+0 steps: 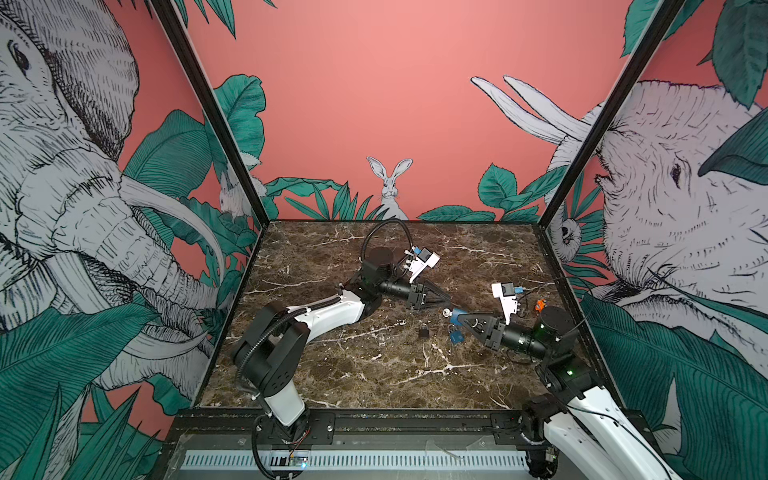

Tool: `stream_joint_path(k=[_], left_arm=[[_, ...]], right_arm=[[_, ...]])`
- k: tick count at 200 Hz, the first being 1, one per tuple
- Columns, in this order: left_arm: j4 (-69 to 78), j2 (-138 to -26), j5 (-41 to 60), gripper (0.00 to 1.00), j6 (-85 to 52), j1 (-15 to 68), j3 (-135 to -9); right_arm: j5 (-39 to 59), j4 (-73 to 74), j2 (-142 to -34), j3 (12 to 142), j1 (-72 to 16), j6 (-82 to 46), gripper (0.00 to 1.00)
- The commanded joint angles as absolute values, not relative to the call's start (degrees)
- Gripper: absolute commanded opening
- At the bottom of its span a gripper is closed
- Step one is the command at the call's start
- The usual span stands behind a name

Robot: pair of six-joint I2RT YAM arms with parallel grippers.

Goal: Lock with the key

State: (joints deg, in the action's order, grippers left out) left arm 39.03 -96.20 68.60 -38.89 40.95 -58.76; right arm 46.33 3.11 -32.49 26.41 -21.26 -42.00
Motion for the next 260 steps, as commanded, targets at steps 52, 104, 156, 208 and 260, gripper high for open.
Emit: stream_joint_path(k=[52,104,156,208,260], left_arm=[[40.43,-94.15,73.3,0.31,-39.03,41.22,-56.83],[36.06,-92.99,73.87,0.25,-35.29,41.84,-56.45],[36.04,-93.16,73.74,0.12,-35.44,41.92,-56.8],[35.77,-93.23,74.36,0.03,-35.34,42.31,-56.8],[36.02,-93.02,75.06,0.0,-35.26,42.4,-56.61]], right_arm=[[46.98,5.41,-32.48,28.71,-20.08,-40.47,0.0],[47.35,5.8,-33.52,29.34,-19.57,-40.5,0.0],[47.13,6.26,-33.93,28.86,-19.56,-40.77,0.0],[46.67,6.22,-34.0,28.51,-19.49,-40.27,0.0],[45.68,4.84,-32.77,27.86,-19.26,-37.23,0.0]])
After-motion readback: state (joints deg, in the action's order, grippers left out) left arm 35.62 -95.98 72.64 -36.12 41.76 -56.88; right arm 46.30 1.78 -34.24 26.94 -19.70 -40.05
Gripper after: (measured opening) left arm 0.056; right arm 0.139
